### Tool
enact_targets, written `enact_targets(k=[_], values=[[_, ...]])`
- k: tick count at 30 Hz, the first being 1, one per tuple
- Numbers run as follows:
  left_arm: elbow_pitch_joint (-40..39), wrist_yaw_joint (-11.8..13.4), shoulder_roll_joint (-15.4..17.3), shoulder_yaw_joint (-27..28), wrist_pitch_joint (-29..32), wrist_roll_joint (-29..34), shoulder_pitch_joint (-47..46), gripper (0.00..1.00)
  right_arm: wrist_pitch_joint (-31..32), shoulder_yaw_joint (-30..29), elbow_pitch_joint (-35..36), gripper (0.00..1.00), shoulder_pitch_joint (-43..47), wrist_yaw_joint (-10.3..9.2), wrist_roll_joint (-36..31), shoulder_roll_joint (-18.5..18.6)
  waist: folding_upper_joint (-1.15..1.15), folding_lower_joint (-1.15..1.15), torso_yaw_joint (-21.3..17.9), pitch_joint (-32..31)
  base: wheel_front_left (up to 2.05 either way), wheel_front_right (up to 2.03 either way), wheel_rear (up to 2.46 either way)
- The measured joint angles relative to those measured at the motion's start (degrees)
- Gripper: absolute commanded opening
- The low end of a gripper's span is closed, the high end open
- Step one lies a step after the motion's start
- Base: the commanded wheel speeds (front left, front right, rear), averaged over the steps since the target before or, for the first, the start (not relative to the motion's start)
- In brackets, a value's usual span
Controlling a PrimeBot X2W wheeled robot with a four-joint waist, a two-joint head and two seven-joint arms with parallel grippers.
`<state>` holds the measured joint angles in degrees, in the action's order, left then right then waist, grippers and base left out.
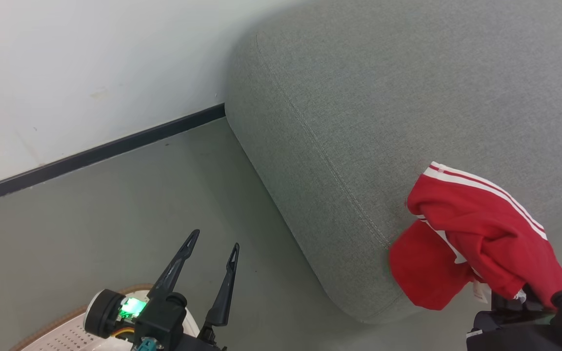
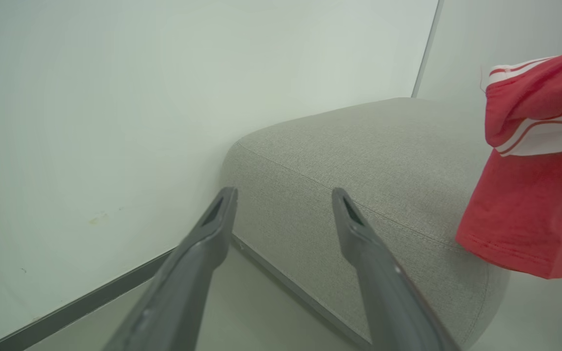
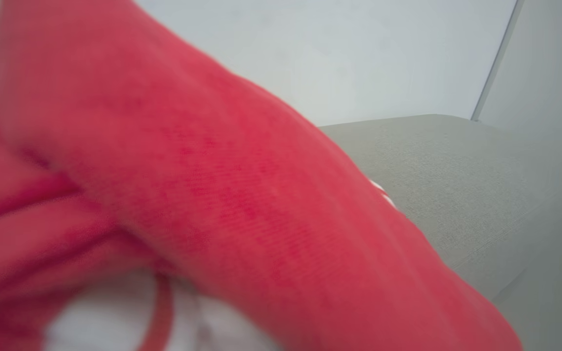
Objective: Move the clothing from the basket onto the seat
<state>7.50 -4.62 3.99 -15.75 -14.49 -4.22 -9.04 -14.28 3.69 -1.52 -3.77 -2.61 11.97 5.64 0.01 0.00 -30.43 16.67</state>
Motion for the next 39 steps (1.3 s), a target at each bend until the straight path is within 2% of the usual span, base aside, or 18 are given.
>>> enact_targets(k=[7, 10, 15, 25, 39], values=[[-0.1, 0.0, 0.0, 0.3, 0.0, 0.4, -0.2, 1.00, 0.0, -3.3, 0.1, 0.00, -0.2, -0.42, 0.2, -0.1, 0.00, 0.00, 0.0, 0.9, 0.00, 0.00, 0.00], [-0.5, 0.0, 0.4, 0.8, 0.0, 0.4, -0.2, 1.00, 0.0, -5.7, -0.5, 0.00, -2.0, -0.27, 2.3, 0.0, 0.00, 0.00, 0.0, 1.7, 0.00, 0.00, 0.00], [-2.1, 0.0, 2.1, 2.0, 0.0, 0.9, 0.3, 1.00, 0.0, -9.8, -3.2, 0.00, -9.7, 2.22, 5.7, 2.6, 0.00, 0.00, 0.1, 3.7, 0.00, 0.00, 0.00], [-4.3, 0.0, 4.9, 2.8, 0.0, 1.9, 1.4, 1.00, 0.0, -15.6, -10.9, 0.00, -23.2, 5.66, 11.3, 6.5, 0.00, 0.00, 0.7, 7.8, 0.00, 0.00, 0.00], [-6.0, -1.0, 8.2, 3.0, 0.0, 2.9, 1.3, 1.00, 0.0, -18.1, -23.2, 0.00, -39.4, 6.65, 12.8, 11.1, 0.00, 0.01, 4.2, 13.1, 0.00, 0.00, 0.00]])
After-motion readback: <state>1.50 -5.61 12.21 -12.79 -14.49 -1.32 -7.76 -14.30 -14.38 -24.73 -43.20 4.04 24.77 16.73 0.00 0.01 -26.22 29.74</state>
